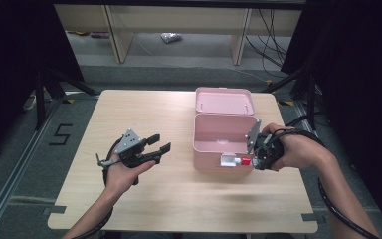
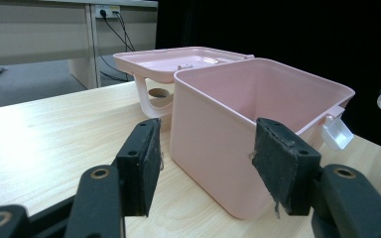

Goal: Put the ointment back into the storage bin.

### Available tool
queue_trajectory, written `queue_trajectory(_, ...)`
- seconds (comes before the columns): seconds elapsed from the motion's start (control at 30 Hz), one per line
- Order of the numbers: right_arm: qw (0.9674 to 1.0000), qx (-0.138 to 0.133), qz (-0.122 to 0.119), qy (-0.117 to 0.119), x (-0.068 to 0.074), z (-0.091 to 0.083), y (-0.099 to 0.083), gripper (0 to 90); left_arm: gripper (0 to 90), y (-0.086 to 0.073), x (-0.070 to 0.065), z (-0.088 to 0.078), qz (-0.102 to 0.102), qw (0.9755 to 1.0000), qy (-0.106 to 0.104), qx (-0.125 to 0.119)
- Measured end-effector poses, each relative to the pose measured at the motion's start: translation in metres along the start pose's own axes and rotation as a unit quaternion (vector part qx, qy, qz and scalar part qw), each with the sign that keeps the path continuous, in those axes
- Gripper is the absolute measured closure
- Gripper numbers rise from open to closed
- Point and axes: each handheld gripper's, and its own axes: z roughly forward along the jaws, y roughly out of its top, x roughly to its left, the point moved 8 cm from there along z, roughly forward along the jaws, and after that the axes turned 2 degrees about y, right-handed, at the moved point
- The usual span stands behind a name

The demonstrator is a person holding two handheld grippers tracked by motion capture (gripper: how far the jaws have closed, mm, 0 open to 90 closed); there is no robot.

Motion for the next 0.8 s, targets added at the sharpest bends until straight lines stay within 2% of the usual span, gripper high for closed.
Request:
queue_trajectory(0.07,0.9999,-0.007,-0.011,0.0,-0.002,0.0,0.001,71.0,43.5,0.0,0.0,0.0,0.0,1.0,0.0,0.0)
queue_trajectory(0.1,1.0,-0.002,-0.002,0.0,-0.002,-0.001,0.001,71.0,43.5,0.0,0.0,0.0,0.0,1.0,0.0,0.0)
queue_trajectory(0.13,0.9999,-0.003,-0.012,0.001,-0.003,-0.001,0.001,71.0,43.5,0.0,0.0,0.0,-0.001,1.0,0.0,0.0)
queue_trajectory(0.17,1.0,-0.004,-0.005,0.0,-0.003,-0.001,0.001,71.0,43.5,0.0,0.001,0.0,0.0,1.0,0.0,0.0)
queue_trajectory(0.23,0.9998,-0.007,-0.017,-0.003,-0.006,-0.002,0.002,71.0,43.5,0.0,0.001,0.0,0.0,1.0,0.001,0.0)
queue_trajectory(0.27,0.9999,-0.006,-0.015,-0.003,-0.006,-0.002,0.002,71.0,43.5,0.0,0.001,0.0,0.0,1.0,0.001,0.0)
queue_trajectory(0.3,1.0,-0.002,-0.002,-0.003,-0.005,-0.003,0.001,71.0,43.5,0.0,0.001,0.0,0.0,1.0,0.001,0.0)
queue_trajectory(0.4,1.0,-0.004,-0.004,-0.004,-0.008,-0.004,0.002,71.0,43.5,0.001,0.001,0.0,0.0,1.0,0.001,-0.001)
queue_trajectory(0.43,1.0,-0.008,0.003,-0.004,-0.008,-0.004,0.002,71.0,43.5,0.001,0.001,0.0,0.0,1.0,0.001,0.0)
queue_trajectory(0.47,1.0,-0.007,0.0,-0.005,-0.01,-0.005,0.002,71.0,43.5,0.001,0.001,0.0,0.0,1.0,0.001,0.0)
queue_trajectory(0.5,0.9996,-0.014,-0.025,-0.006,-0.013,-0.004,0.003,71.0,43.5,0.001,0.001,0.0,0.0,1.0,0.001,0.0)
queue_trajectory(0.53,1.0,-0.007,-0.003,-0.006,-0.011,-0.006,0.002,71.0,43.5,0.001,0.001,0.0,0.0,1.0,0.001,0.0)
queue_trajectory(0.6,0.9999,-0.013,0.002,-0.003,-0.012,-0.005,0.003,71.0,43.5,0.001,0.001,0.0,0.0,1.0,0.001,0.0)
queue_trajectory(0.63,0.9998,-0.007,-0.018,-0.007,-0.016,-0.007,0.003,71.0,43.5,0.001,0.001,0.0,0.0,1.0,0.001,0.0)
queue_trajectory(0.7,0.9999,-0.008,-0.002,-0.006,-0.015,-0.006,0.002,71.0,43.4,0.0,0.001,0.0,0.0,1.0,0.001,0.001)
queue_trajectory(0.73,0.9999,-0.007,-0.013,-0.007,-0.017,-0.006,0.003,71.0,43.5,0.0,0.002,0.0,0.0,1.0,0.001,0.002)
queue_trajectory(0.8,0.9999,-0.008,-0.013,-0.007,-0.017,-0.007,0.003,71.0,43.5,0.0,0.002,0.0,-0.001,1.0,0.001,0.002)
